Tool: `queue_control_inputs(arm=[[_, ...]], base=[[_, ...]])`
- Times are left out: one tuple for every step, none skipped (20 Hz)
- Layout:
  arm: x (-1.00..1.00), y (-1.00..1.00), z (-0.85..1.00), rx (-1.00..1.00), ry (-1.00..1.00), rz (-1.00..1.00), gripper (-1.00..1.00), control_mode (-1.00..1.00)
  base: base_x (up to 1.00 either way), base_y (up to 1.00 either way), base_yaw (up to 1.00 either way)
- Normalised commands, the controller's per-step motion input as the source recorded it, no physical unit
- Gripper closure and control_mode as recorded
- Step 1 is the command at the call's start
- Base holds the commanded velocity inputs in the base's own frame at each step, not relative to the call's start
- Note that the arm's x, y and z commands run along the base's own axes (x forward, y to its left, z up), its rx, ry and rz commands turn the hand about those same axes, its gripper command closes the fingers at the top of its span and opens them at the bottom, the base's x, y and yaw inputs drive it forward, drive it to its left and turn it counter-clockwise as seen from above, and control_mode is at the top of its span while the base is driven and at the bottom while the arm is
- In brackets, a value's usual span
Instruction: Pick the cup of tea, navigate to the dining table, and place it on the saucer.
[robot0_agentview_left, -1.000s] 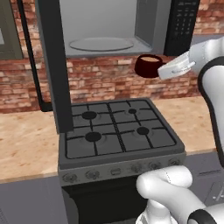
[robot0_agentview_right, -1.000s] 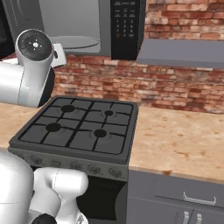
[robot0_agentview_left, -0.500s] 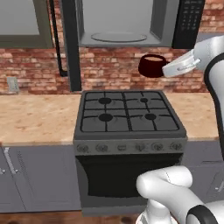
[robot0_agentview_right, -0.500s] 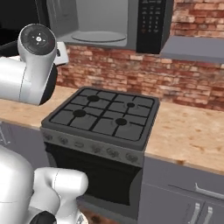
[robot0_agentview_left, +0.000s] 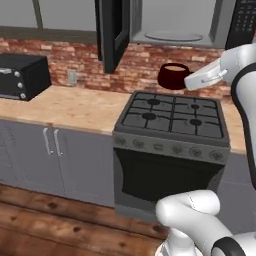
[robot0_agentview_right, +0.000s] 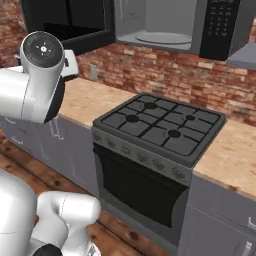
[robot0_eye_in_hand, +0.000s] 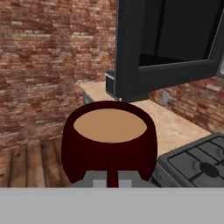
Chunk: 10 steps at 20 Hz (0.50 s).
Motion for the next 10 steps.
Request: queue_control_inputs(arm=[[0.0,0.0,0.0,0.0,0.0,0.0,1.0,1.0],[0.0,0.0,0.0,0.0,0.0,0.0,1.0,1.0],[0.0,0.0,0.0,0.0,0.0,0.0,1.0,1.0],[0.0,0.0,0.0,0.0,0.0,0.0,1.0,1.0],[0.0,0.0,0.0,0.0,0.0,0.0,1.0,1.0],[0.0,0.0,0.0,0.0,0.0,0.0,1.0,1.0],[0.0,0.0,0.0,0.0,0.0,0.0,1.0,1.0],[0.0,0.0,0.0,0.0,0.0,0.0,1.0,1.0],[0.0,0.0,0.0,0.0,0.0,0.0,1.0,1.0],[0.0,0.0,0.0,0.0,0.0,0.0,1.0,1.0]], base=[[-0.7,-0.26,0.49],[-0.71,-0.24,0.48],[-0.74,-0.23,0.46],[-0.74,-0.22,0.46],[-0.73,-0.18,0.45],[-0.73,-0.16,0.45],[-0.76,-0.18,0.45],[-0.8,-0.25,0.45],[-0.81,-0.27,0.46],[-0.8,-0.24,0.45]])
